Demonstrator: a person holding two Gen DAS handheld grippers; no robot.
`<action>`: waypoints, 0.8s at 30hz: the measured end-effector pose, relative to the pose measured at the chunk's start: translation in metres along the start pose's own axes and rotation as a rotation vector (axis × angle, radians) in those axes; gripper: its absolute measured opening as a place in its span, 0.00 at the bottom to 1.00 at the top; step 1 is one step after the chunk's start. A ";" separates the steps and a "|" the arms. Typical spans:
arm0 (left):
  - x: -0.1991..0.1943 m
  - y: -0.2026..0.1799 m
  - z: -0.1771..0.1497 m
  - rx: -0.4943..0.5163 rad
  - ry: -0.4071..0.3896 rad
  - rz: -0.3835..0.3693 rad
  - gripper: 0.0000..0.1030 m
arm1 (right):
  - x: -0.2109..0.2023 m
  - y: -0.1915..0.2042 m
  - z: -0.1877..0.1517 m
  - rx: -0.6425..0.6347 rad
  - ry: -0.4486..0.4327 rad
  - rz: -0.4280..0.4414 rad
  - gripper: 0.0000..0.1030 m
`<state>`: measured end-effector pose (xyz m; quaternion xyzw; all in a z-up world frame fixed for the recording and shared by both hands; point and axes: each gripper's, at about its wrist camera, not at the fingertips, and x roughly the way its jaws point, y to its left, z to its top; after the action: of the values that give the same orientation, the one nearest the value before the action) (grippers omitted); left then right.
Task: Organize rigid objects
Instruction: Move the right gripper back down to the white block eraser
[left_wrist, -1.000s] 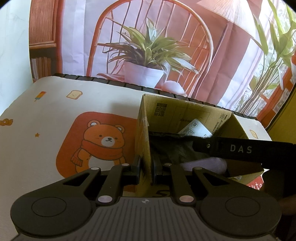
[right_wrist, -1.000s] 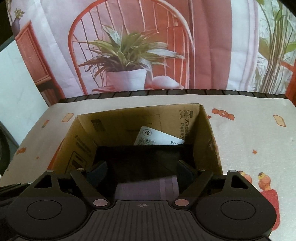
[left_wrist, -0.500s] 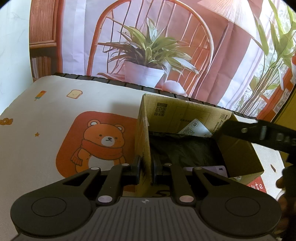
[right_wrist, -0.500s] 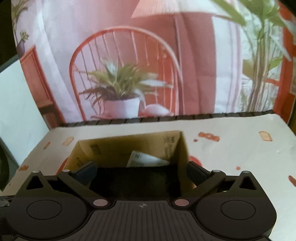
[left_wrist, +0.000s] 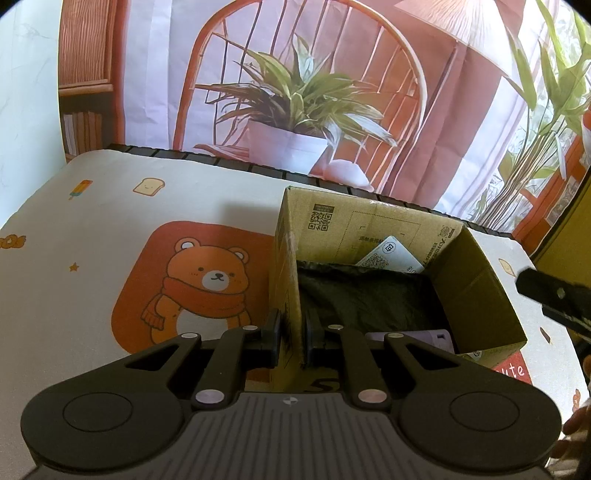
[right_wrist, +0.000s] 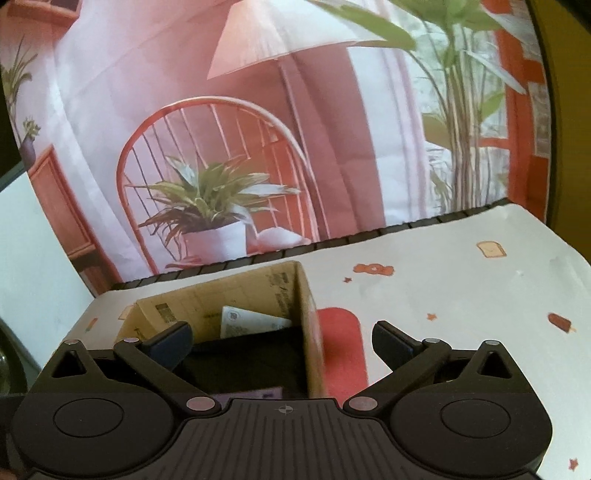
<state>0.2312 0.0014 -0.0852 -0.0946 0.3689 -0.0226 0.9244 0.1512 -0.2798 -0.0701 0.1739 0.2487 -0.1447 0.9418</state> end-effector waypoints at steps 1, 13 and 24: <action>0.000 0.000 0.000 0.000 0.000 0.000 0.14 | -0.002 -0.002 -0.002 -0.001 -0.006 -0.006 1.00; 0.000 0.000 0.000 0.000 0.000 0.000 0.14 | -0.017 -0.018 -0.035 -0.039 0.033 -0.043 1.00; 0.000 0.000 0.000 0.000 0.001 -0.001 0.14 | -0.017 -0.013 -0.049 -0.087 0.146 -0.070 1.00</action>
<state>0.2312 0.0018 -0.0853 -0.0946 0.3695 -0.0230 0.9241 0.1121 -0.2685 -0.1048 0.1341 0.3287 -0.1535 0.9222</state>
